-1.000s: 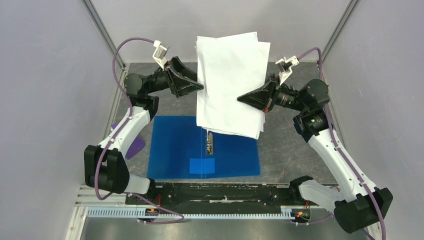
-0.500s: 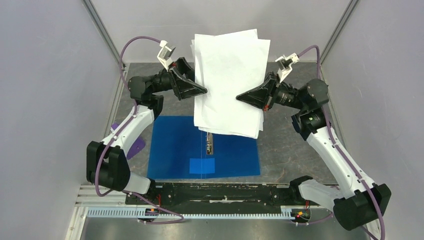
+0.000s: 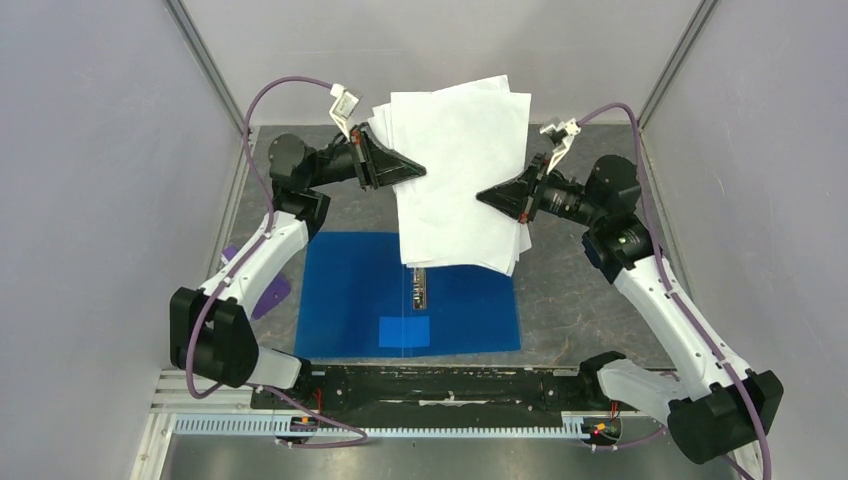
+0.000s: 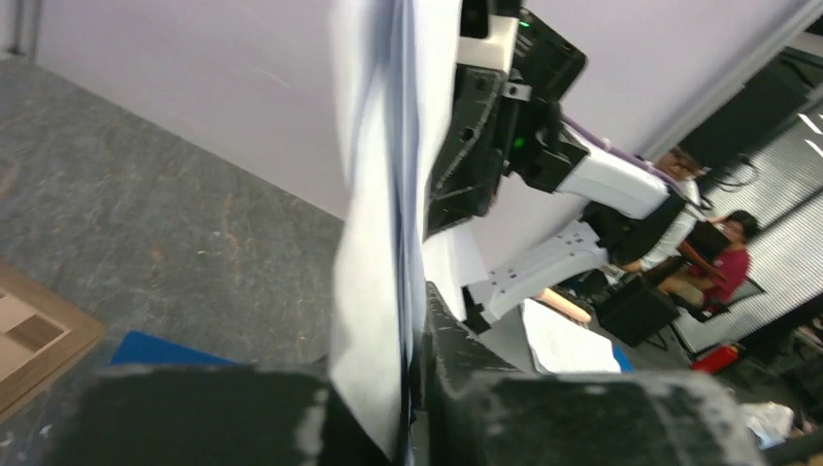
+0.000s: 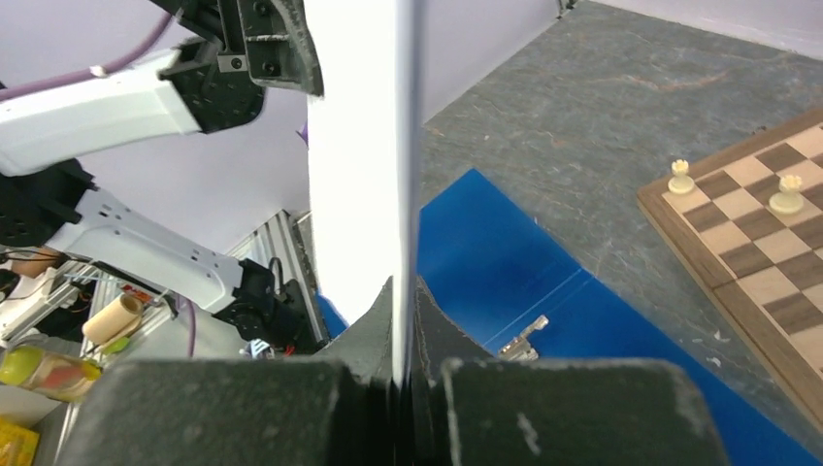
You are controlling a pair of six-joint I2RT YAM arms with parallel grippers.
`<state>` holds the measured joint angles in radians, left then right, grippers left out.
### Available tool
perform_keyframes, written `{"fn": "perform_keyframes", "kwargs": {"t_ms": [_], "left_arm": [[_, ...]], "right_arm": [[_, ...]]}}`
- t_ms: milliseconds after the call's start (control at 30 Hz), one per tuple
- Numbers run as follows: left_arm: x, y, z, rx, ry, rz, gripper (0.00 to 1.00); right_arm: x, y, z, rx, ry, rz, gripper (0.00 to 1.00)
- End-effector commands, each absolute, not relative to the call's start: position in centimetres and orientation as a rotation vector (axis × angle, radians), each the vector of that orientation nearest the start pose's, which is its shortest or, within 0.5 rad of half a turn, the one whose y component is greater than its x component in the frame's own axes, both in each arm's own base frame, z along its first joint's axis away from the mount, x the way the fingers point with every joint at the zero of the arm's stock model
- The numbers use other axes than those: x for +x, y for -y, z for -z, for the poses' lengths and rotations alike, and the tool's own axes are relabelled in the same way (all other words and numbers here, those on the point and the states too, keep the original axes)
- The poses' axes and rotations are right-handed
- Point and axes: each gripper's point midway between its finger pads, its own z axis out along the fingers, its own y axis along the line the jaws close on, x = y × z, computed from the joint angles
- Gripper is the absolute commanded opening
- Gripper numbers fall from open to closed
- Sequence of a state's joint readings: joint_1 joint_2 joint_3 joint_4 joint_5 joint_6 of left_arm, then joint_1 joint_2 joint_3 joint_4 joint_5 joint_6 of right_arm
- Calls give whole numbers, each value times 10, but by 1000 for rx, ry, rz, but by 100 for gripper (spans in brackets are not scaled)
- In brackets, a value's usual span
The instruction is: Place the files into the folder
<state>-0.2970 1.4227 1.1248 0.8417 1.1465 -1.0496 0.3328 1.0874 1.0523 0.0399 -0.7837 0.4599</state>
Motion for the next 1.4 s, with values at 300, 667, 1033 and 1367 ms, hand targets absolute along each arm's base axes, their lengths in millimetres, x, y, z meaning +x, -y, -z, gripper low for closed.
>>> {"fn": "perform_keyframes", "kwargs": {"t_ms": [300, 667, 1033, 1367], "left_arm": [[307, 304, -304, 678, -1564, 1147, 2], [304, 331, -257, 742, -1399, 981, 2], [290, 340, -234, 707, -1384, 928, 11], [275, 333, -210, 712, -1435, 893, 33]], "right_arm": [[270, -219, -301, -552, -1423, -1012, 55], [288, -192, -250, -501, -1382, -849, 72], [280, -186, -244, -500, -1339, -916, 73], [269, -186, -233, -489, -1331, -951, 73]]}}
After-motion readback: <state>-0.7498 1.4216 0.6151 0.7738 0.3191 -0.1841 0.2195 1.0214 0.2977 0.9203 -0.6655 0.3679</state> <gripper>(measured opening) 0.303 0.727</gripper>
